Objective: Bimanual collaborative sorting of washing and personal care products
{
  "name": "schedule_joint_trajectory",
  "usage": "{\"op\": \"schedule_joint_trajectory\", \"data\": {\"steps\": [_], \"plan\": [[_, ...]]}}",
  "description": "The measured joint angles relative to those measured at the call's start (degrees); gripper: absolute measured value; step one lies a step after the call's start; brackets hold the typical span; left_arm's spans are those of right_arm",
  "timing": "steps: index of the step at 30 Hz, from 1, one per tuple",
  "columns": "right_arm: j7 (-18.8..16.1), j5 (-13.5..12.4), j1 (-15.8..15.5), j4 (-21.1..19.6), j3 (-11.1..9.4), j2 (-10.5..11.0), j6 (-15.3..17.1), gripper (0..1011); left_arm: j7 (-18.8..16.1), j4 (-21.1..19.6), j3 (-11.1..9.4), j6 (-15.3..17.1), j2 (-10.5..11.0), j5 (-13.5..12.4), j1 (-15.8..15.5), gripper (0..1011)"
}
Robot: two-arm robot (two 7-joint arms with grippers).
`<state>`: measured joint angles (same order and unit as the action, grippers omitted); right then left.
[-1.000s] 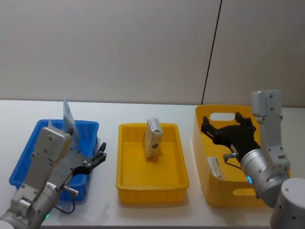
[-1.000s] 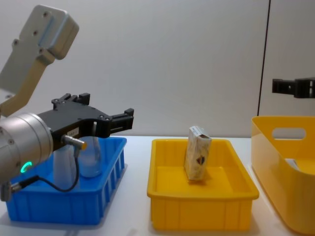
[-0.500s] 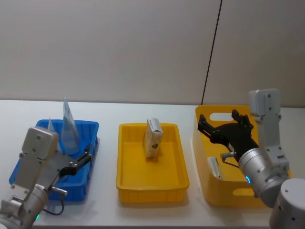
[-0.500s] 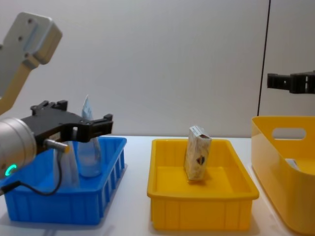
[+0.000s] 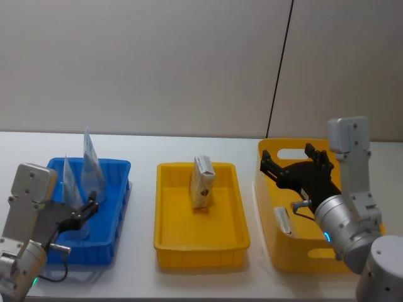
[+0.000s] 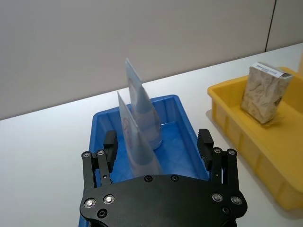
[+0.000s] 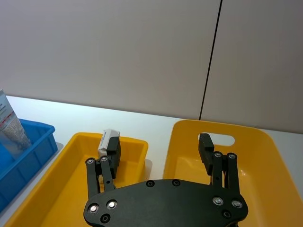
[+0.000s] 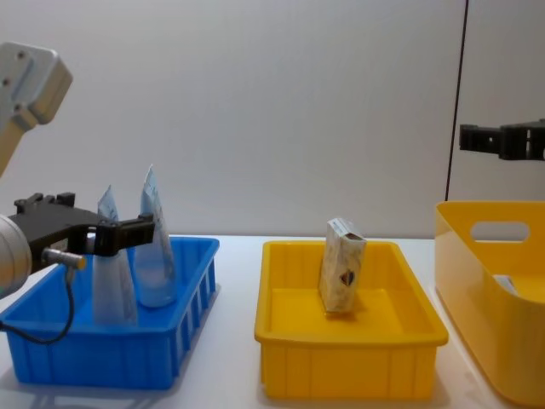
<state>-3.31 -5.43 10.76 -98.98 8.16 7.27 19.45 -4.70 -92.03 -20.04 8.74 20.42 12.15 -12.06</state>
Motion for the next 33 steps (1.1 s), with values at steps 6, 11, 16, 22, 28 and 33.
{"op": "schedule_joint_trajectory", "data": {"steps": [6, 11, 16, 22, 28, 33], "plan": [[-0.04, 0.00, -0.01, -0.03, 0.03, 0.01, -0.07, 1002, 0.21, 1.81, 0.41, 0.95, -0.38, 0.06, -1.14, 1001], [-0.07, 0.00, -0.01, -0.07, 0.06, 0.01, -0.10, 1002, 1.27, 4.32, 0.45, 1.52, -0.90, 0.11, -2.75, 1001], [-0.10, 0.00, -0.01, -0.09, 0.06, 0.01, -0.12, 1002, 2.13, 6.42, 0.35, 1.70, -1.46, 0.14, -4.08, 1001], [-0.13, 0.00, -0.01, -0.09, 0.06, 0.01, -0.16, 1002, 2.96, 9.58, 0.17, 1.82, -2.36, 0.11, -5.98, 1001], [-0.13, 0.00, -0.01, -0.09, 0.06, 0.01, -0.17, 1002, 3.20, 12.50, 0.00, 1.85, -3.29, -0.21, -7.61, 1001], [-0.13, 0.00, -0.01, -0.09, 0.06, 0.01, -0.17, 1002, 3.26, 15.43, -0.20, 1.84, -4.22, -0.76, -9.20, 1001]]}}
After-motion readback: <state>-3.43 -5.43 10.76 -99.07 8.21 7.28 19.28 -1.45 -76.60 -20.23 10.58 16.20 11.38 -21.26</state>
